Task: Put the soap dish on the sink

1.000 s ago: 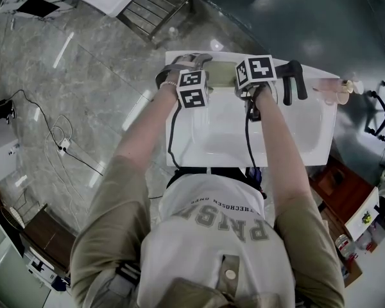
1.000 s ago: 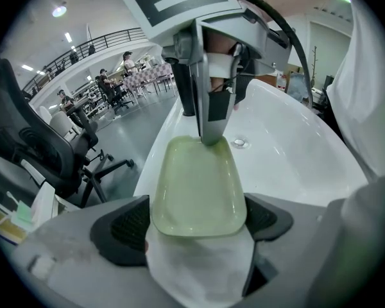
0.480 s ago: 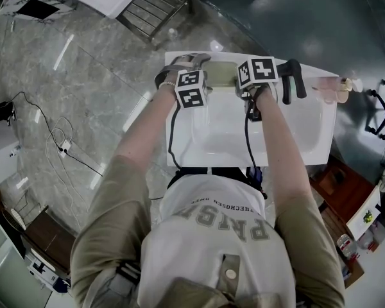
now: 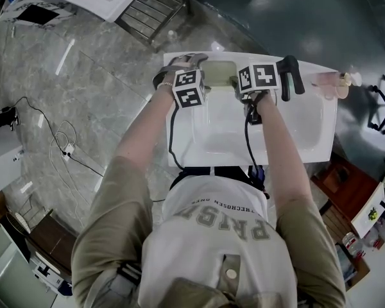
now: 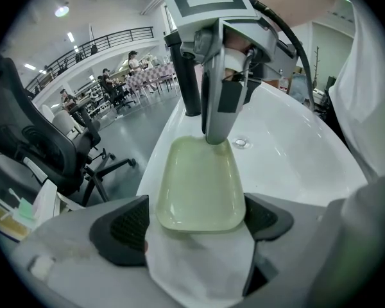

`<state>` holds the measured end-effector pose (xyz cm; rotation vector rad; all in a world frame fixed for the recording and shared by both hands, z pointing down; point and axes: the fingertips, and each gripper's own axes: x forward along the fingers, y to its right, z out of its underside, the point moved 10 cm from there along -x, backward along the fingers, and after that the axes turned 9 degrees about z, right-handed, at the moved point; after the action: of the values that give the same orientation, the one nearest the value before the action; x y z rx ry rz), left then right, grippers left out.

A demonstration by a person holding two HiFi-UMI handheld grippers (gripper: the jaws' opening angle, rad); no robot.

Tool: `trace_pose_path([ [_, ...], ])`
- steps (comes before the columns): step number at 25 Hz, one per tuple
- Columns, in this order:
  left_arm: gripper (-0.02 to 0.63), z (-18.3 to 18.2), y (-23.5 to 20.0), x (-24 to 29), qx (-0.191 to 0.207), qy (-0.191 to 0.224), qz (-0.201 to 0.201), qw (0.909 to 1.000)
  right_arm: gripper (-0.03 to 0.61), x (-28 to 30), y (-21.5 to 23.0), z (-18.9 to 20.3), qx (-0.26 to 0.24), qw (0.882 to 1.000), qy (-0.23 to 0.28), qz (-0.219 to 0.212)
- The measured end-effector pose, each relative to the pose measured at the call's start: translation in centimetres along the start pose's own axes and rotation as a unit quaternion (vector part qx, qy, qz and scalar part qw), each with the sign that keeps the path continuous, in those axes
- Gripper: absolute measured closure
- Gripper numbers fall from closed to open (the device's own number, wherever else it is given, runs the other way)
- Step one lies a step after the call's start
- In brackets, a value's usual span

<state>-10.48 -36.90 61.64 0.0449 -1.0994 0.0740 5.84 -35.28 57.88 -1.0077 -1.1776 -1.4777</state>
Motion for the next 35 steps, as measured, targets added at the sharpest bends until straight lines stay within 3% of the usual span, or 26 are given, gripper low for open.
trace_pose_path([
  [6, 0.146, -0.1, 0.0, -0.9, -0.014, 0.011, -0.007, 0.9998, 0.429, -1.1, 0.1, 0.4, 0.002, 0.998, 0.058, -0.002],
  [13, 0.146, 0.0, 0.3, -2.5, -0.071, 0.041, -0.018, 0.9965, 0.423, -3.2, -0.5, 0.9, 0.009, 0.985, 0.169, -0.008],
  [21, 0.146, -0.3, 2.1, -5.4, -0.16, 0.119, -0.045, 0.979, 0.431, -5.2, -0.2, 3.2, 0.012, 0.961, 0.277, -0.008],
  [25, 0.147, -0.1, 3.6, -6.9, -0.203, 0.151, -0.094, 0.963, 0.439, -6.9, -0.4, 4.4, -0.011, 0.943, 0.334, 0.012],
  [28, 0.147, -0.6, 4.8, -8.8, -0.218, 0.191, -0.144, 0.9462, 0.456, -8.5, -0.7, 5.3, -0.028, 0.926, 0.375, 0.027],
  [31, 0.155, -2.0, 6.4, -11.7, -0.218, 0.251, -0.197, 0.9221, 0.473, -10.6, -1.1, 6.3, -0.036, 0.913, 0.404, 0.041],
  [35, 0.183, -4.0, 9.2, -15.4, -0.215, 0.305, -0.271, 0.8871, 0.482, -14.5, -1.8, 8.2, -0.032, 0.886, 0.462, 0.033],
])
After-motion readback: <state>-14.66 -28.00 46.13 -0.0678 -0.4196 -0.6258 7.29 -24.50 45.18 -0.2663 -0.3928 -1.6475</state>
